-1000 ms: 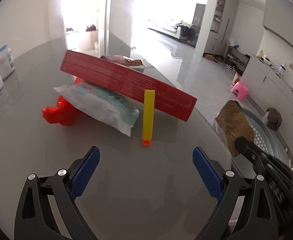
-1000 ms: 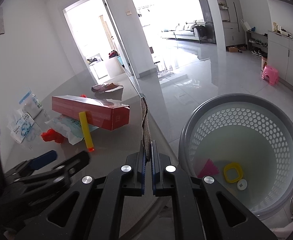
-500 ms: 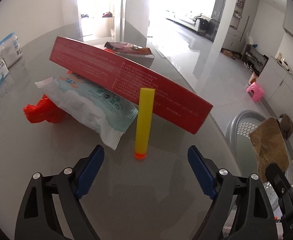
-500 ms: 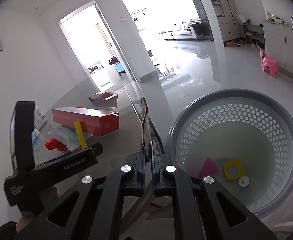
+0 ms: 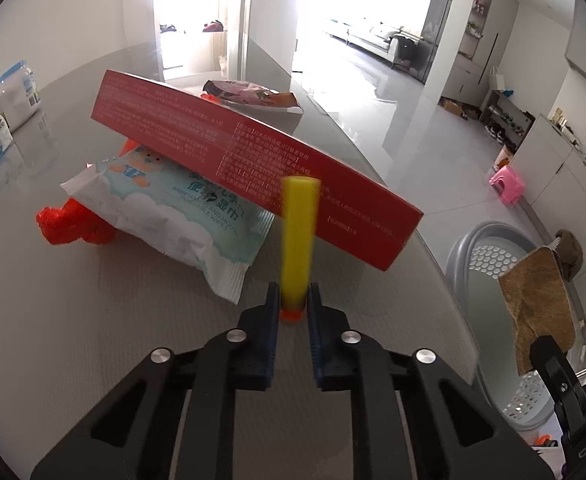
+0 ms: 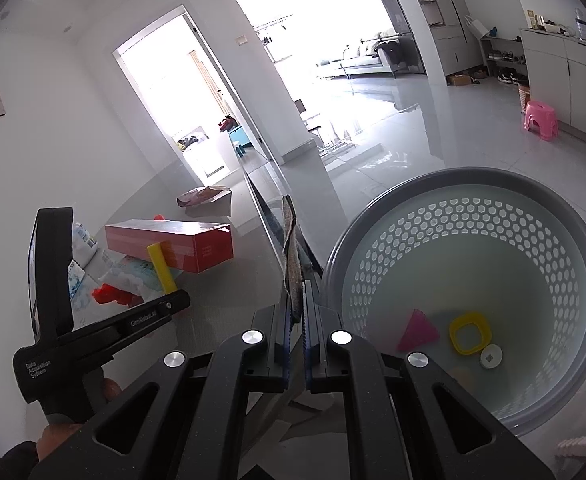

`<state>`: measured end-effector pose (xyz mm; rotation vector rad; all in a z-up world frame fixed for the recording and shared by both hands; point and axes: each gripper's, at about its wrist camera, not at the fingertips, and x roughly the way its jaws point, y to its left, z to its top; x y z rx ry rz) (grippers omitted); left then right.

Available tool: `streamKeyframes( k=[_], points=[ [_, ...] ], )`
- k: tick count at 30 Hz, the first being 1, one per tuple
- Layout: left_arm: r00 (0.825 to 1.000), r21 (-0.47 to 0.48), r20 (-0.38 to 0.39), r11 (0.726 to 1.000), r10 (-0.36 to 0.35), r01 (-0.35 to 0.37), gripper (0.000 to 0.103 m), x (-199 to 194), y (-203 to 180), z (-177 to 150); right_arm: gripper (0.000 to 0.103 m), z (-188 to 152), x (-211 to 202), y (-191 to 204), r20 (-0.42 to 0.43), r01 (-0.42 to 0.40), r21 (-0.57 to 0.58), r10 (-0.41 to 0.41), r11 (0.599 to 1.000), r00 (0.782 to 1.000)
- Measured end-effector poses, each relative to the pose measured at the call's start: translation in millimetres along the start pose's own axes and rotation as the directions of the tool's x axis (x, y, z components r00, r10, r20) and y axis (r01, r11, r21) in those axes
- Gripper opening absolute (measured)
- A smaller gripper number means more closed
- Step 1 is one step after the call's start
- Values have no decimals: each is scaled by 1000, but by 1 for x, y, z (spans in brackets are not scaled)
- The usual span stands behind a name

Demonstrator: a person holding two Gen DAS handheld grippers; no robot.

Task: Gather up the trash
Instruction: 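Carry both items over the basket and open both tools to drop them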

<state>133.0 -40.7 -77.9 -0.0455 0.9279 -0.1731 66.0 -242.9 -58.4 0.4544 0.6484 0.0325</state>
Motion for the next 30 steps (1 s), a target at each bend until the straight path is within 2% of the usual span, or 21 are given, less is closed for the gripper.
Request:
streamKeyframes(
  k=[10,19,24,30],
  points=[
    [999,31,11,999,-44,44,13,-19,12,-12,5,-2,-3,11,-2,0,-16,0,1000,1000],
    [997,93,57,995,-45,40,13,-47,18,-22,5,-7,-12,30,-2,-2,-50,2,999,1000],
    [994,140,91,989,-66,53,13,-61,6,-26,5,-14,-21,33,-2,22,-65,-22,998,1000],
    [985,231,100,966,-138,112,13,-69,-29,-27,5,-17,-37,19,10,71,-50,-70,996,997]
  ],
)
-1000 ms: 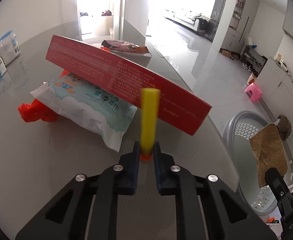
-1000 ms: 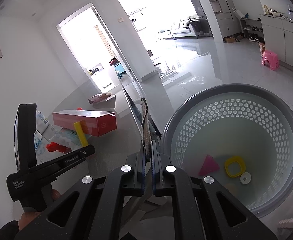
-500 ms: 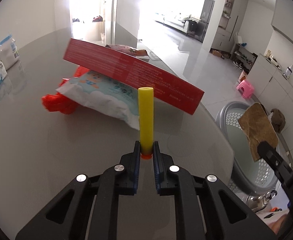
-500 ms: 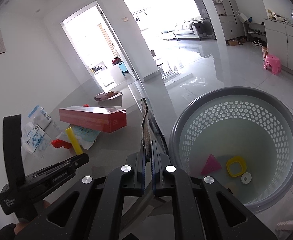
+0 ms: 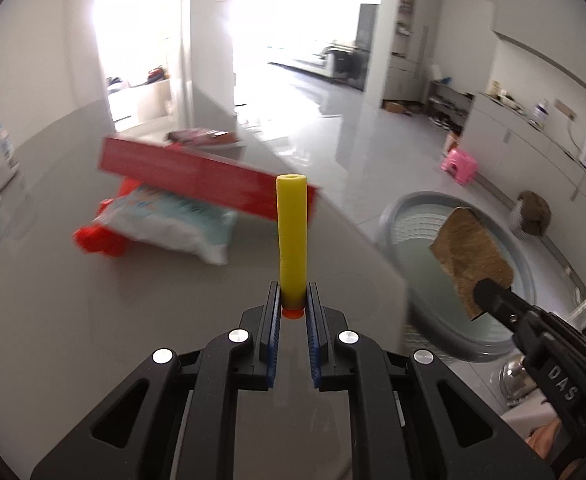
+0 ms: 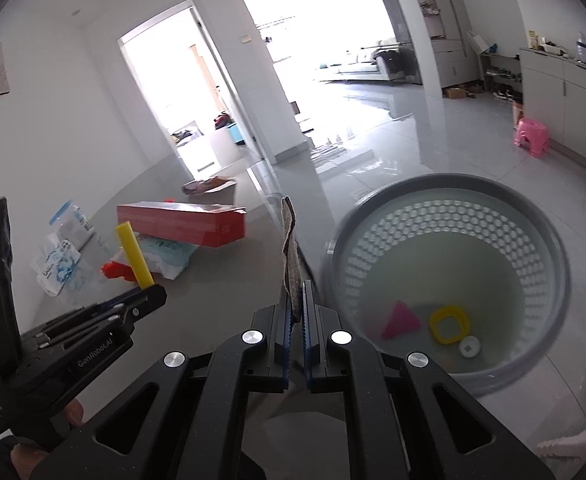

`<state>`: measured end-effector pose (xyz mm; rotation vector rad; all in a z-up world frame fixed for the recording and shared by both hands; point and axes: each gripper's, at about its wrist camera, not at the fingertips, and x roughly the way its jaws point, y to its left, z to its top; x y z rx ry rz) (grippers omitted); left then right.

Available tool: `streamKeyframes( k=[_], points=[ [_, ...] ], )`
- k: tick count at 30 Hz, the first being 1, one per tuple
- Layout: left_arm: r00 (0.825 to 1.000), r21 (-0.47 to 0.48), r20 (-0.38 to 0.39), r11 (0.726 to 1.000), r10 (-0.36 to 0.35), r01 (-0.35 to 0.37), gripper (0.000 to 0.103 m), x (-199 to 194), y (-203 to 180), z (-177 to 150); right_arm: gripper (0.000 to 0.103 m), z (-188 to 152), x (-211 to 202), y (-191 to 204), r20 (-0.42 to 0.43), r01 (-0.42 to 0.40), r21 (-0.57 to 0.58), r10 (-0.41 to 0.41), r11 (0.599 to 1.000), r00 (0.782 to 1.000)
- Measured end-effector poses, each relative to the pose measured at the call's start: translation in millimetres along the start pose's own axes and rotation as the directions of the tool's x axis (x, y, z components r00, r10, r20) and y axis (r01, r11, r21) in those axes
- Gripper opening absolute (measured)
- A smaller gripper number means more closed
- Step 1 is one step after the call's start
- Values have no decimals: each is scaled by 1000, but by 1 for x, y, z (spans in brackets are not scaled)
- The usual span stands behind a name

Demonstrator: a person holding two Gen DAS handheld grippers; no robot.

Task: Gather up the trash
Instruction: 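Carry both items over the basket and open both tools to drop them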

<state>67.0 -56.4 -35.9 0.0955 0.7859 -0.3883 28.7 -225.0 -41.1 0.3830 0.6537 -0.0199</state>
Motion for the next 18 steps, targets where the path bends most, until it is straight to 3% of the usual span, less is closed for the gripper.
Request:
streamKeyframes(
  k=[9,18],
  points=[
    [992,146,-56,982,-114,121,13,31,-73,9,5,-2,-17,-61,19,141,82,-143,987,990],
    [982,233,-128,958,-141,168,13,68,-122,10,5,2,-15,-109,17,184,152,-189,971,982]
  ],
)
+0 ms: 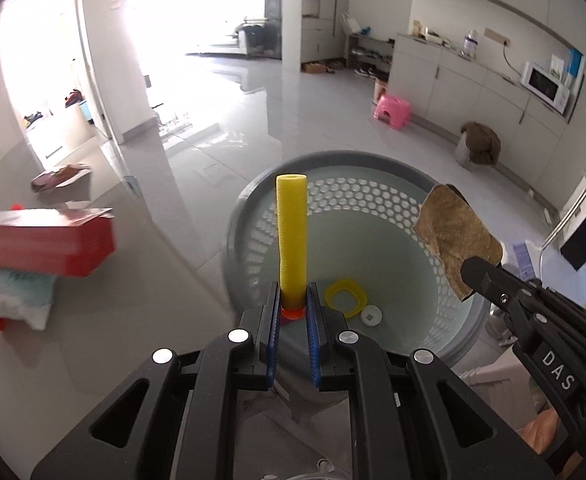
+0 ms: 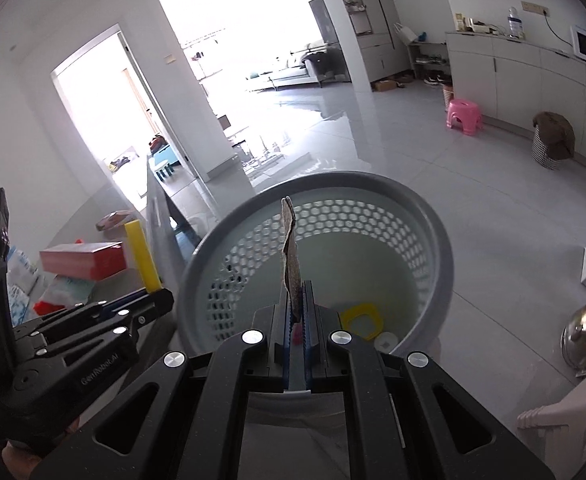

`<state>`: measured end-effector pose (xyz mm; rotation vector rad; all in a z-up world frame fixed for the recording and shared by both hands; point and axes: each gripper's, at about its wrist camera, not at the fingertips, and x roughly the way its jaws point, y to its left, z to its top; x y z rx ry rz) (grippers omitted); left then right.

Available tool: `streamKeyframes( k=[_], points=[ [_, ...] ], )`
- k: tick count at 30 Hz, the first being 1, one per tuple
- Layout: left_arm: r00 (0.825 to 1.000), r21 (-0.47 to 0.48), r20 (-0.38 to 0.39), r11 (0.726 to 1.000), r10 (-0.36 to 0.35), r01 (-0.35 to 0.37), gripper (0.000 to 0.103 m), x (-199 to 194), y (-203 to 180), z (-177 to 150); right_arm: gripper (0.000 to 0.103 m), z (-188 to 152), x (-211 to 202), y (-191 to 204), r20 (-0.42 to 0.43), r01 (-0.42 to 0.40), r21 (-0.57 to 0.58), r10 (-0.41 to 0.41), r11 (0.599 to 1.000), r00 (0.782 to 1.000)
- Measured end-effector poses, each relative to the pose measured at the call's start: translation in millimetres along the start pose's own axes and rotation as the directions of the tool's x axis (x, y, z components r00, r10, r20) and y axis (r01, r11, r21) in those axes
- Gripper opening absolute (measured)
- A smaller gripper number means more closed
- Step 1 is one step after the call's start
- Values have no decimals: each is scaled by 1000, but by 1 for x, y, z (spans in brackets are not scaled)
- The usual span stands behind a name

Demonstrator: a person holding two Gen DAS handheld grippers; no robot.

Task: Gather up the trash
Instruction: 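Carry both items over the basket and open both tools to drop them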

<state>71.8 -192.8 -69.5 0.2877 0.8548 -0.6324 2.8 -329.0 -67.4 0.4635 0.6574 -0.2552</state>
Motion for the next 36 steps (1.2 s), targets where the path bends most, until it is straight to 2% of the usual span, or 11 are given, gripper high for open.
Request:
streamKeyframes(
  k=[7,29,30,32,35,36],
  points=[
    [999,34,-33,999,2,-1,13,21,-8,5,5,4,11,-20,-11,-6,20,6,1000,1000],
    [994,-10,-107,1000,-10,9,13,40,-6,8,5,6,22,-43,-40,-28,60,31,998,999],
    [994,-12,-105,1000,-9,7,14,39,-5,9,6,6,21,-44,-38,-30,61,32,998,999],
    [995,-17,-103,1000,-3,1,27,38,-3,9,9,7,19,-44,-35,-27,59,29,998,999],
    [996,-21,-89,1000,7,-9,43,35,-3,8,22,7,16,-45,-25,-26,63,27,998,999],
    [996,-23,-87,1000,9,-11,45,34,-2,8,27,7,15,-46,-20,-25,65,26,998,999]
  ],
)
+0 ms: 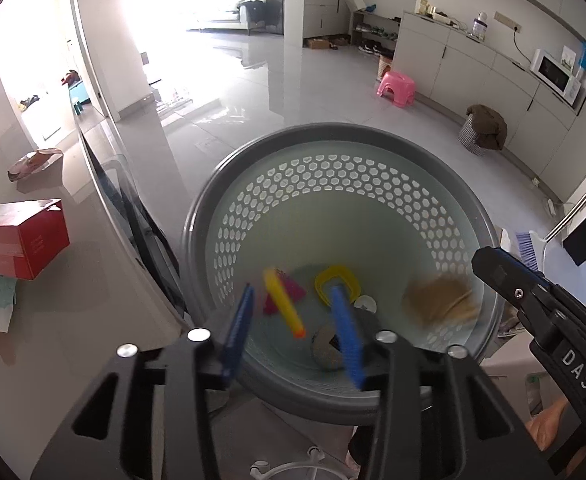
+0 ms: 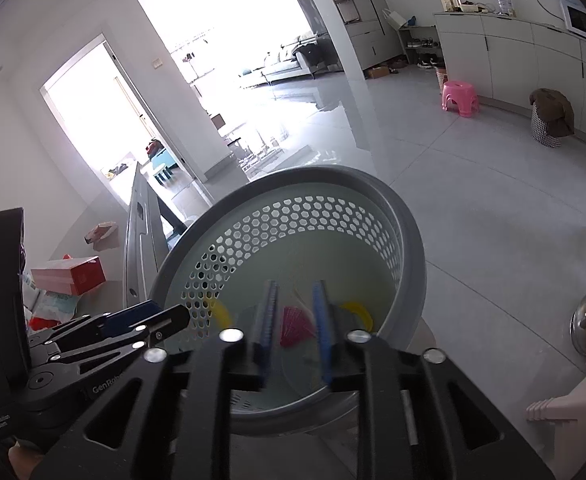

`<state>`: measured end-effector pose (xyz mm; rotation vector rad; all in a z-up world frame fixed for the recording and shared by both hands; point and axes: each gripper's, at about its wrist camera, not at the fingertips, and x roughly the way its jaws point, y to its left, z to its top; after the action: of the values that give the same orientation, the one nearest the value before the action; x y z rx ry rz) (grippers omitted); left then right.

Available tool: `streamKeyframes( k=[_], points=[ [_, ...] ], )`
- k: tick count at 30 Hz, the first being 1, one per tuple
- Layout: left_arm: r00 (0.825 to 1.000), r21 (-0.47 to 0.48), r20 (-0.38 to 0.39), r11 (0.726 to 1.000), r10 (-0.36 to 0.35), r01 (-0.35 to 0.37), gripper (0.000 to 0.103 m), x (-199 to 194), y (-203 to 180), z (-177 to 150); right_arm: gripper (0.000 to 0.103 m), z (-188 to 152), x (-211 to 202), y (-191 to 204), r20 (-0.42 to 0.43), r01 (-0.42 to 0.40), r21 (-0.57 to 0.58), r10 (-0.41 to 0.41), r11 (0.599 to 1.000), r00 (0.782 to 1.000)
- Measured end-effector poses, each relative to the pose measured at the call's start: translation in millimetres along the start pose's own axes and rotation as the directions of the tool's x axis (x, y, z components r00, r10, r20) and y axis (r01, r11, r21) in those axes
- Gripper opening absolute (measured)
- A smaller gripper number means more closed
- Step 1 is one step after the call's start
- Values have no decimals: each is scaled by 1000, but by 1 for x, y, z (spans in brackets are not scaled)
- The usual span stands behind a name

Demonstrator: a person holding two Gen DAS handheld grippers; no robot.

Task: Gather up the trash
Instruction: 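Carry both items over the basket and open both tools to drop them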

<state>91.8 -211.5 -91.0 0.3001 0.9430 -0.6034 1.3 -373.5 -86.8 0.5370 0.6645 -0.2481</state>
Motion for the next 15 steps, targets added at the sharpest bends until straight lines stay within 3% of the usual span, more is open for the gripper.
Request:
streamKeyframes(
  k=[3,15],
  points=[
    [1000,-8,7,1000,4,-4,54,-2,-1,1,33,1,-4,-2,14,-2,8,1,1000,1000],
    [1000,-18,16,1000,13,-12,63,-8,1,-4,53,0,-11,-2,31,-7,19,6,1000,999]
  ],
)
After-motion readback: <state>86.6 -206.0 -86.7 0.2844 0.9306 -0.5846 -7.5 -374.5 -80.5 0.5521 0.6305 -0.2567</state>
